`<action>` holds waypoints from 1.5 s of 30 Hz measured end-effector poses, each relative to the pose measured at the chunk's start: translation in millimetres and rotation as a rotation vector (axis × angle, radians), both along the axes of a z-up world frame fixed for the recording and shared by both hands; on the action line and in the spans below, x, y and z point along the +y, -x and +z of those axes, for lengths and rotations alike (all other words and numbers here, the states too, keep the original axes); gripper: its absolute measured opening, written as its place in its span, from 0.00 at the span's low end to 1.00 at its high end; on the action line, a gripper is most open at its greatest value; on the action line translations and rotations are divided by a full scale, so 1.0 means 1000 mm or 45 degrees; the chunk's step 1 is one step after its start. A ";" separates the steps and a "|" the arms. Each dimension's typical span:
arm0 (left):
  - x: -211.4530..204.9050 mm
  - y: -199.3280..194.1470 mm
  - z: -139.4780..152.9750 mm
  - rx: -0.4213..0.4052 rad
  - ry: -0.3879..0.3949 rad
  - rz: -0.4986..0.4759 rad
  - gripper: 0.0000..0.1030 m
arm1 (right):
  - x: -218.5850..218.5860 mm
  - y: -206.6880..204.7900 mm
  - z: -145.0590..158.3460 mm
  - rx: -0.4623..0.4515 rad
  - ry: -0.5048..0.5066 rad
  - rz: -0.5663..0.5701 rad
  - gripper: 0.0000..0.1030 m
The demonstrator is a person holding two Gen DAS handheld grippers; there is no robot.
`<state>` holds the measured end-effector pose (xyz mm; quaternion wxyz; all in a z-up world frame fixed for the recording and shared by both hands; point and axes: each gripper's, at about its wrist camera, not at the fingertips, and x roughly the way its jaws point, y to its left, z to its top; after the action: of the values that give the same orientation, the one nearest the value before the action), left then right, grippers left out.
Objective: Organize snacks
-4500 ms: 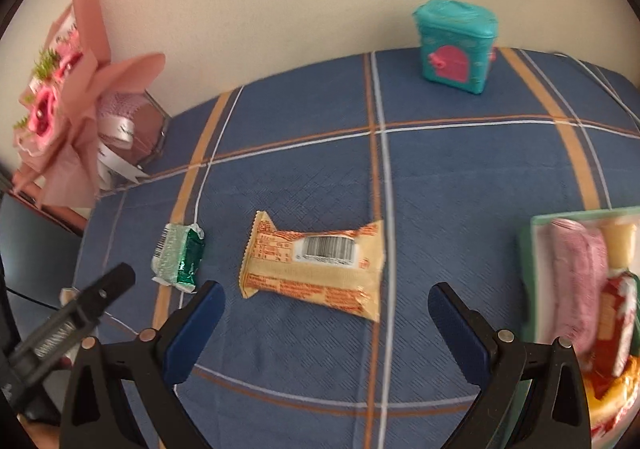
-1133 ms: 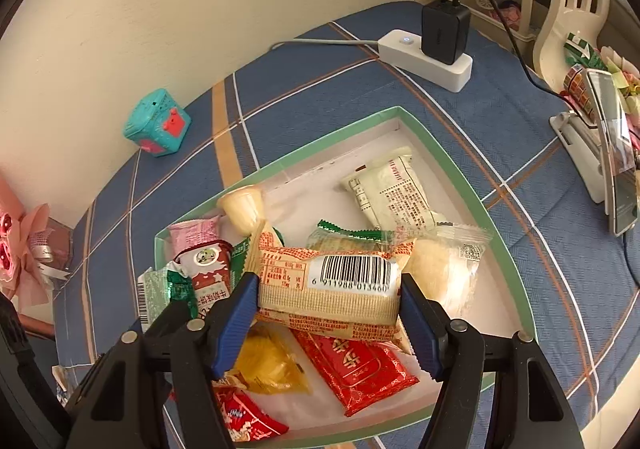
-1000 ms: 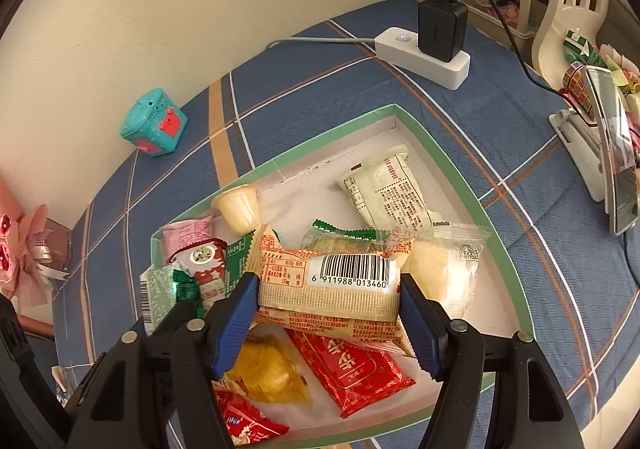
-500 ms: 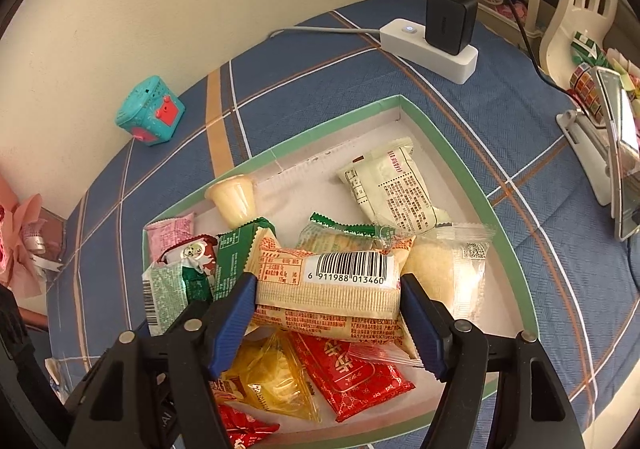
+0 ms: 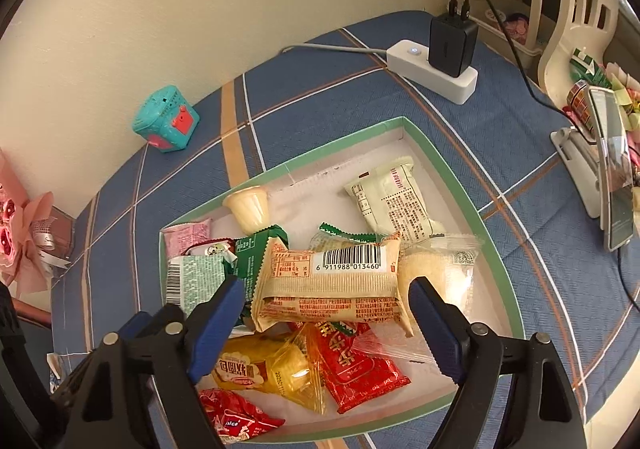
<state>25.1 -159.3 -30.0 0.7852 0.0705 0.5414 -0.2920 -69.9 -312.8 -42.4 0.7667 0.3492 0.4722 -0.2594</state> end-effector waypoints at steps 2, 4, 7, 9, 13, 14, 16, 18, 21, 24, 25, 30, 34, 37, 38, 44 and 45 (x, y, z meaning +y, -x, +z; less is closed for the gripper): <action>0.008 -0.002 0.004 -0.013 -0.011 0.029 0.57 | 0.002 0.001 0.002 0.005 0.009 0.005 0.84; 0.016 -0.005 0.007 -0.041 -0.038 0.063 0.60 | 0.003 0.001 0.002 0.007 0.010 0.009 0.84; 0.031 -0.011 0.008 -0.086 -0.106 0.125 0.61 | 0.008 -0.001 0.005 0.010 0.024 0.027 0.84; 0.040 -0.015 0.007 -0.099 -0.151 0.168 0.61 | 0.013 -0.003 0.007 0.010 0.035 0.048 0.84; 0.056 -0.023 0.006 -0.108 -0.201 0.238 0.61 | 0.022 -0.009 0.012 0.007 0.058 0.093 0.84; 0.061 -0.025 0.007 -0.105 -0.198 0.255 0.61 | 0.024 -0.010 0.013 0.006 0.065 0.103 0.84; 0.069 -0.027 0.010 -0.114 -0.195 0.282 0.61 | 0.028 -0.012 0.016 0.002 0.078 0.117 0.84; 0.073 -0.028 0.013 -0.133 -0.205 0.297 0.62 | 0.033 -0.013 0.019 -0.003 0.092 0.133 0.84; 0.075 -0.030 0.013 -0.137 -0.203 0.307 0.63 | 0.039 -0.016 0.022 -0.010 0.107 0.158 0.84; 0.077 -0.030 0.012 -0.134 -0.208 0.312 0.63 | 0.043 -0.019 0.021 -0.004 0.114 0.174 0.84; 0.077 -0.030 0.012 -0.133 -0.209 0.312 0.63 | 0.044 -0.020 0.021 -0.002 0.114 0.178 0.84; 0.077 -0.030 0.012 -0.145 -0.214 0.310 0.72 | 0.048 -0.022 0.018 0.002 0.114 0.195 0.84; 0.078 -0.030 0.012 -0.169 -0.220 0.314 0.85 | 0.050 -0.023 0.018 -0.021 0.121 0.203 1.00; 0.080 -0.031 0.012 -0.176 -0.228 0.320 0.86 | 0.051 -0.025 0.018 -0.026 0.131 0.209 1.00; 0.080 -0.032 0.011 -0.176 -0.230 0.321 0.87 | 0.052 -0.025 0.018 -0.028 0.131 0.210 1.00; 0.083 -0.034 0.007 -0.164 -0.236 0.338 0.99 | 0.053 -0.026 0.018 -0.016 0.151 0.216 1.00; 0.083 -0.035 0.007 -0.163 -0.230 0.341 0.99 | 0.053 -0.026 0.018 -0.017 0.148 0.218 1.00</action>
<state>59.8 -75.8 -23.1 0.8405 0.0865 0.5189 -0.1298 -43.9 -260.0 -24.8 0.8083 0.2642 0.4793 -0.2173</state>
